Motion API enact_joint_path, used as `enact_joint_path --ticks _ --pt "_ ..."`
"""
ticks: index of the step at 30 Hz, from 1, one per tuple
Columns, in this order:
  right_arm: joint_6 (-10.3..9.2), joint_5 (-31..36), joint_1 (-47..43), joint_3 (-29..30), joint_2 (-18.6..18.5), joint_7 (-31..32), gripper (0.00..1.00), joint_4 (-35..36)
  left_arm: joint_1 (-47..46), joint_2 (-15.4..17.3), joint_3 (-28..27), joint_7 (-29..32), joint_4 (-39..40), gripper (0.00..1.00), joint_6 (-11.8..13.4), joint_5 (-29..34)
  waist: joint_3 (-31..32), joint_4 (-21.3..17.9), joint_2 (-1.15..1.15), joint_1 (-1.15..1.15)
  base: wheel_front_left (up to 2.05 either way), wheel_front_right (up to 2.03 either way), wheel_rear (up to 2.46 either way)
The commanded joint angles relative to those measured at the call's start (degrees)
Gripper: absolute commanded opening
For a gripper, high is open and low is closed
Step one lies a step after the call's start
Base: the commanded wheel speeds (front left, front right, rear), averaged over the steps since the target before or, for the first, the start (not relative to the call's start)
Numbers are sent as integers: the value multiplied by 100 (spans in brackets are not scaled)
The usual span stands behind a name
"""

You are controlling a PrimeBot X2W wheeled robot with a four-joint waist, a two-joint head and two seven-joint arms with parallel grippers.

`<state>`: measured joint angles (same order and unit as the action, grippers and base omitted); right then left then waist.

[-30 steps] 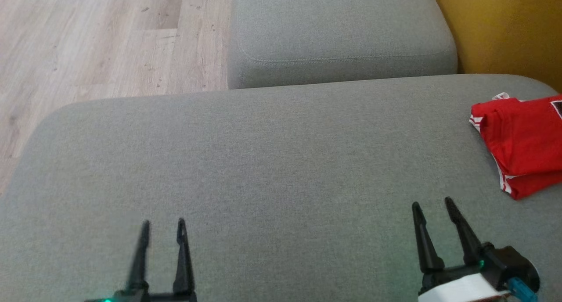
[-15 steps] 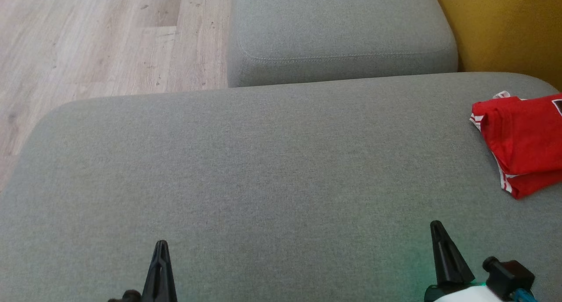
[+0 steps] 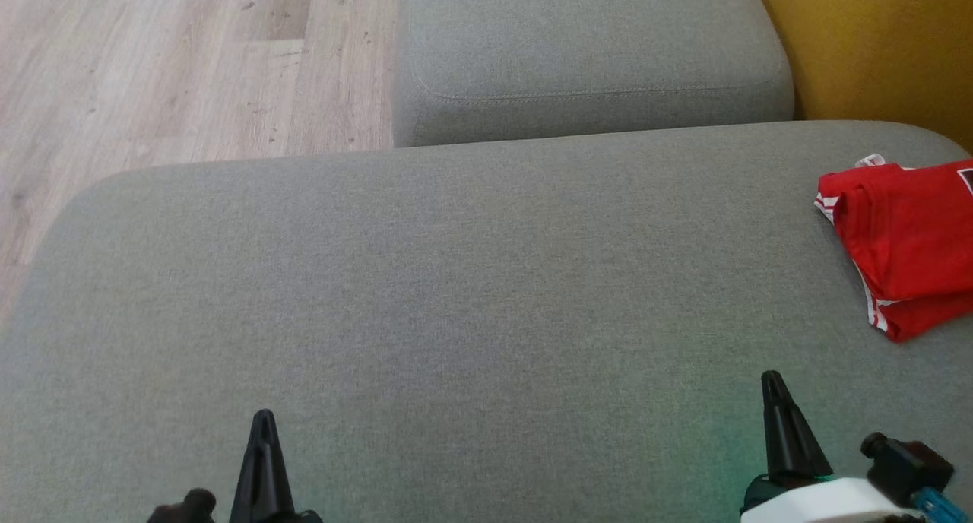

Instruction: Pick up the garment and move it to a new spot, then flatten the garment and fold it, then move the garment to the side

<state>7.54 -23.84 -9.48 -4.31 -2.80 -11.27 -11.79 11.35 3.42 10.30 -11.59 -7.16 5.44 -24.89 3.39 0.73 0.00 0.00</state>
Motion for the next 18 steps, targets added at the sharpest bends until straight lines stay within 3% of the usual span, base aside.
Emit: enact_joint_path --ticks 1,18 --pt "-1 -190 305 23 -95 24 0 158 -276 66 -120 23 142 0 -60 -173 -5 -1 0 0 0 0 0" --pt "-2 -1470 529 137 -137 279 0 94 -543 106 -319 279 -5 0 -287 -1442 -69 -14 0 0 0 0 0"
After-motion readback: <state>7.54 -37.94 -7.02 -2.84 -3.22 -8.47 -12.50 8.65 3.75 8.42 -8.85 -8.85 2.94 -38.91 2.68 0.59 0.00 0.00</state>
